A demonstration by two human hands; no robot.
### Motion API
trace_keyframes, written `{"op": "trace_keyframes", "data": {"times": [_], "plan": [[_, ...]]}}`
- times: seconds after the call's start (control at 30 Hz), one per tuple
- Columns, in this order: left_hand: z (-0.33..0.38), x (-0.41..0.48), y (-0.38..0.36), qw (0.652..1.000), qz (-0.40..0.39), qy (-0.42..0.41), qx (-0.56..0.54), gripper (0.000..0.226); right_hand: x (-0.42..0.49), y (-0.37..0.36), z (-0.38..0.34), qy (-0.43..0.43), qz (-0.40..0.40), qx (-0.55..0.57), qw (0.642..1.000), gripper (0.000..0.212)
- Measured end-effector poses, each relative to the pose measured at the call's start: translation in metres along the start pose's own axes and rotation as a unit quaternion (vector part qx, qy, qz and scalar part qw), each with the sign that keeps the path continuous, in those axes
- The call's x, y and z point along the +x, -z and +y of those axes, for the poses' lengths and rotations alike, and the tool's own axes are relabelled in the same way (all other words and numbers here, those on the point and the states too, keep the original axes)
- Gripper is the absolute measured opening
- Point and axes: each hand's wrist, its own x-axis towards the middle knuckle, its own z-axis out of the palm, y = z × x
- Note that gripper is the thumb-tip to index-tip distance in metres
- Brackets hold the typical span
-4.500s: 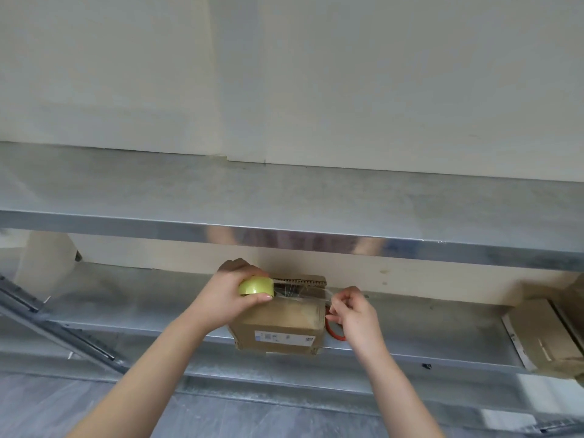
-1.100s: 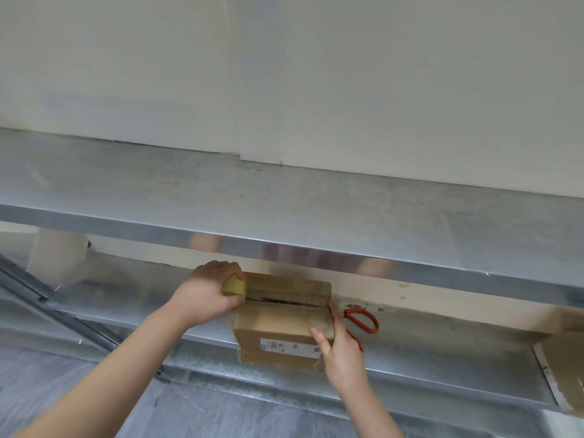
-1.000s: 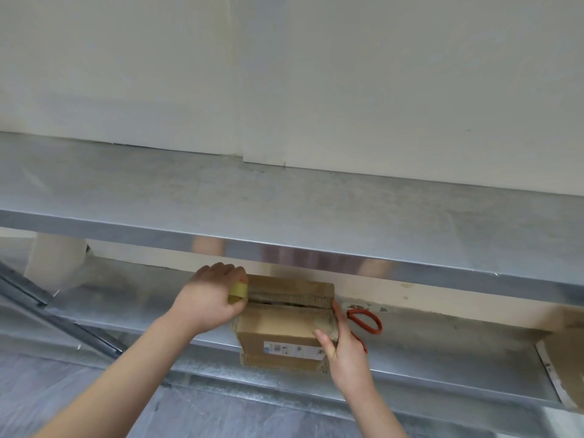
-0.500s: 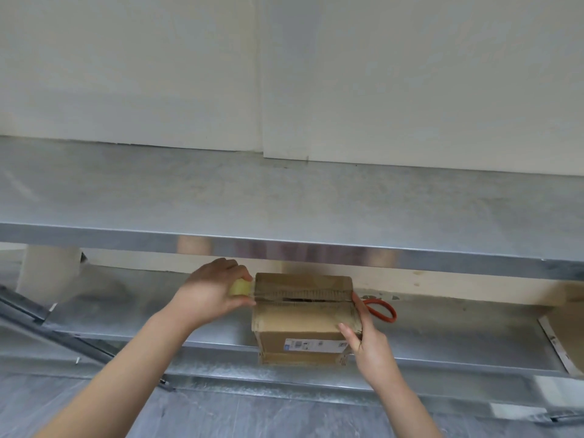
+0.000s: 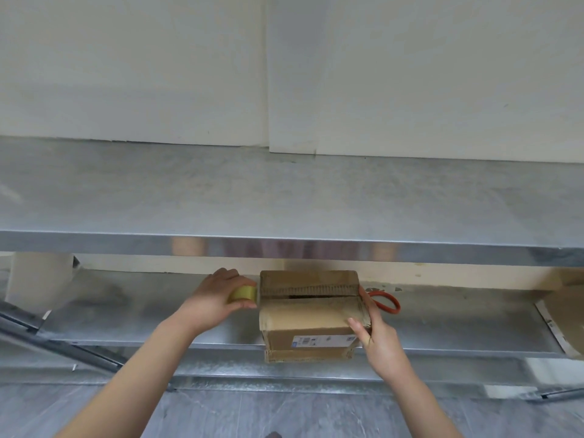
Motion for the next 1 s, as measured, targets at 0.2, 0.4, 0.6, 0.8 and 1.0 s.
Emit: {"op": "trace_keyframes", "data": {"times": [0.2,0.4,0.6,0.8,1.0], "plan": [[-0.014,0.009,-0.017,0.999,-0.029,0.022,-0.019,0.042,0.000,-0.002,-0.001,-0.007,-0.005,0.002,1.000,0.077],[-0.020,0.012,-0.029,0.998,-0.040,0.034,-0.038,0.042,0.003,-0.004,0.001,-0.005,0.004,-0.005,1.000,0.075],[-0.025,0.007,-0.024,0.983,-0.048,0.061,-0.165,0.040,0.002,-0.004,0.002,-0.012,0.010,0.005,1.000,0.077],[-0.037,-0.001,-0.013,0.977,-0.041,0.034,-0.205,0.034,0.002,-0.005,0.003,-0.013,0.012,0.012,1.000,0.076],[-0.038,0.006,-0.015,0.995,-0.052,0.010,-0.080,0.037,0.001,-0.010,0.001,-0.018,0.018,0.003,1.000,0.071]]}}
